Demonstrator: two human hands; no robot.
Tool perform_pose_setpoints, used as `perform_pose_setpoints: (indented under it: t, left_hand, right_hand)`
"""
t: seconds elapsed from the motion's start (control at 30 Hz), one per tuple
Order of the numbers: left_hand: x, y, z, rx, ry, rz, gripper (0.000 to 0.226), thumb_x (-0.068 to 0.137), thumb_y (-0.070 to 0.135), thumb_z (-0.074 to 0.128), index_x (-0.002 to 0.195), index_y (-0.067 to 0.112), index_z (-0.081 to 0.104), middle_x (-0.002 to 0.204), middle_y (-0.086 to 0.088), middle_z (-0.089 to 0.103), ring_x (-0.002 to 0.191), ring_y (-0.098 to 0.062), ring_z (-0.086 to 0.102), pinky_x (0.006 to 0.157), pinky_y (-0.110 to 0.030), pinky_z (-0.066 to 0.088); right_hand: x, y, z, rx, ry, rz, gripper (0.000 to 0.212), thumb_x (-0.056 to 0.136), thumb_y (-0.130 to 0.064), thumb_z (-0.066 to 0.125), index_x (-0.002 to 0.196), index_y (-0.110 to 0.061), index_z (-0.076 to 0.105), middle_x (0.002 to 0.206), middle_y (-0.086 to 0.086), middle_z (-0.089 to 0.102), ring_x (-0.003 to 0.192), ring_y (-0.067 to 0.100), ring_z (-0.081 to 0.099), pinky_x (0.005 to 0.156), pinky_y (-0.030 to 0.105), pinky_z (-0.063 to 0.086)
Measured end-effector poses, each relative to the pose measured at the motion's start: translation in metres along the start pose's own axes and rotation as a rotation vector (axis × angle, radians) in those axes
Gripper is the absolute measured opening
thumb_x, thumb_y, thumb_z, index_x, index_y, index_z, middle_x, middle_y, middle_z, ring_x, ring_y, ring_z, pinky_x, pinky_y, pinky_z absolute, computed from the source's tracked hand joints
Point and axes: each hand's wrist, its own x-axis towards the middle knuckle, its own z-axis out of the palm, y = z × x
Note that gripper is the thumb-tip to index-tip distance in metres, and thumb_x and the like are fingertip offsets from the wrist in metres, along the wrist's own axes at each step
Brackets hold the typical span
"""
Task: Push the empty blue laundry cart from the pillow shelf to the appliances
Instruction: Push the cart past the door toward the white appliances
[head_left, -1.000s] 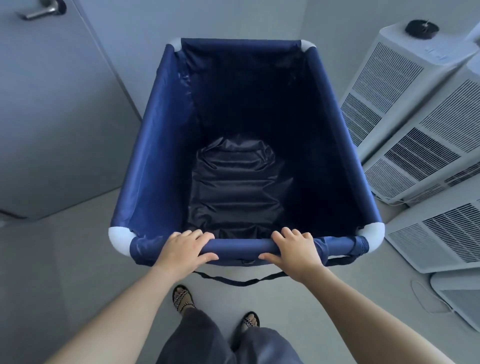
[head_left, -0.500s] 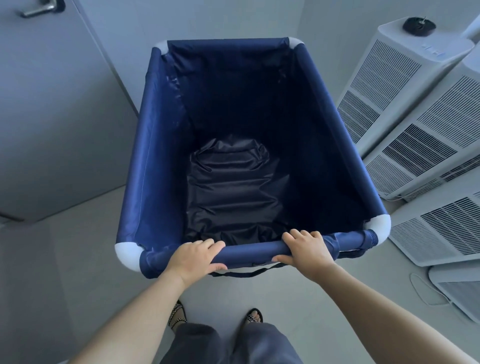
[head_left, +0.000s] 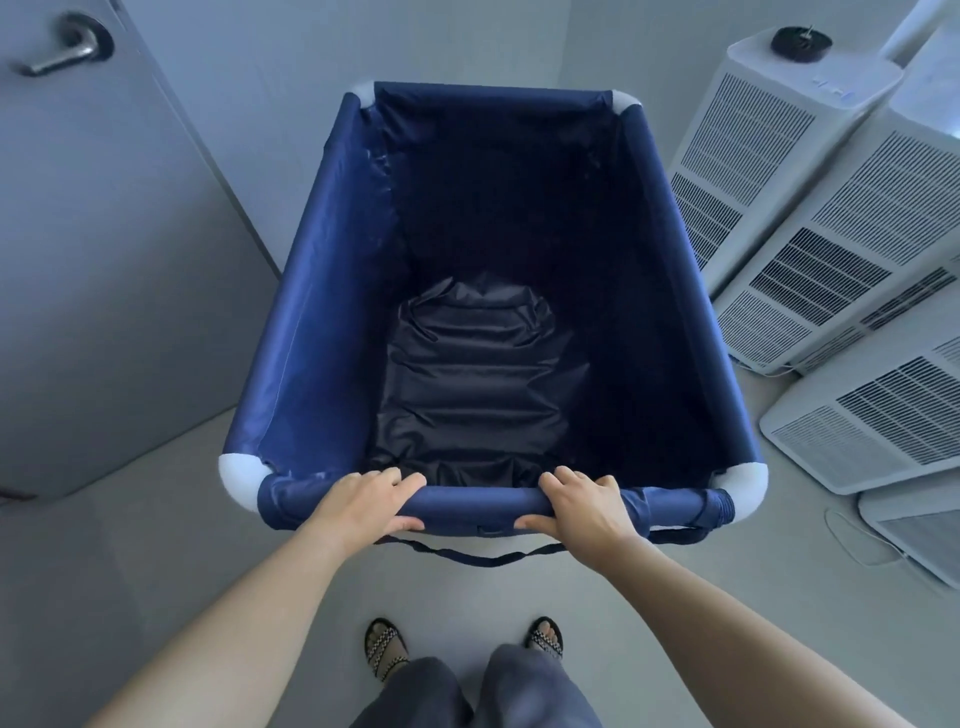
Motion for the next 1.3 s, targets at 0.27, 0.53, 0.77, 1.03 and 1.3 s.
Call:
perform_pose_setpoints:
  t: [0.27, 0.53, 0.77, 1.03, 1.3]
  left_hand:
    - [-0.007, -0.058, 0.003, 0.021, 0.000, 0.081, 0.051, 0.086, 0.062, 0.038, 0.120, 0.024, 0.040, 0.104, 0.003, 0.057, 0.094, -0.018, 0.056, 0.078, -0.031, 0.042]
    - [0.002, -0.069, -0.004, -0.092, 0.034, 0.139, 0.043, 0.093, 0.055, 0.028, 0.114, 0.022, 0.046, 0.106, 0.003, 0.051, 0.090, -0.020, 0.055, 0.071, -0.035, 0.046]
    - [0.017, -0.080, 0.004, -0.074, 0.017, 0.195, 0.037, 0.093, 0.054, 0.024, 0.099, 0.023, 0.045, 0.093, 0.005, 0.056, 0.086, -0.019, 0.054, 0.058, -0.032, 0.036]
    - [0.034, -0.083, 0.001, -0.086, 0.020, 0.214, 0.048, 0.090, 0.055, 0.018, 0.103, 0.019, 0.047, 0.096, 0.000, 0.057, 0.088, -0.024, 0.055, 0.060, -0.034, 0.034]
    - [0.077, -0.096, -0.018, -0.129, 0.004, 0.170, 0.037, 0.093, 0.052, 0.024, 0.099, 0.022, 0.046, 0.093, 0.004, 0.054, 0.088, -0.020, 0.052, 0.061, -0.032, 0.035]
  right_hand:
    - [0.009, -0.053, 0.003, 0.042, 0.044, 0.078, 0.060, 0.082, -0.074, 0.032, 0.102, -0.021, 0.049, 0.100, -0.004, 0.055, 0.093, 0.019, 0.052, 0.080, 0.035, 0.034]
    - [0.021, -0.075, 0.008, 0.114, 0.298, 0.305, 0.055, 0.091, -0.060, 0.021, 0.077, -0.021, 0.056, 0.079, -0.005, 0.056, 0.079, 0.020, 0.054, 0.071, 0.034, 0.037]
    - [0.031, -0.077, 0.015, 0.049, 0.473, 0.345, 0.047, 0.090, -0.044, 0.039, 0.056, -0.015, 0.055, 0.055, 0.000, 0.054, 0.052, 0.026, 0.051, 0.054, 0.032, 0.034]
    - [0.052, -0.067, 0.013, 0.013, 0.609, 0.337, 0.046, 0.085, -0.038, 0.036, 0.050, -0.016, 0.056, 0.050, 0.001, 0.051, 0.046, 0.027, 0.050, 0.048, 0.033, 0.036]
    - [0.093, -0.044, -0.011, 0.034, 0.589, 0.324, 0.048, 0.085, -0.038, 0.035, 0.045, -0.016, 0.052, 0.044, -0.001, 0.049, 0.042, 0.025, 0.049, 0.049, 0.030, 0.037]
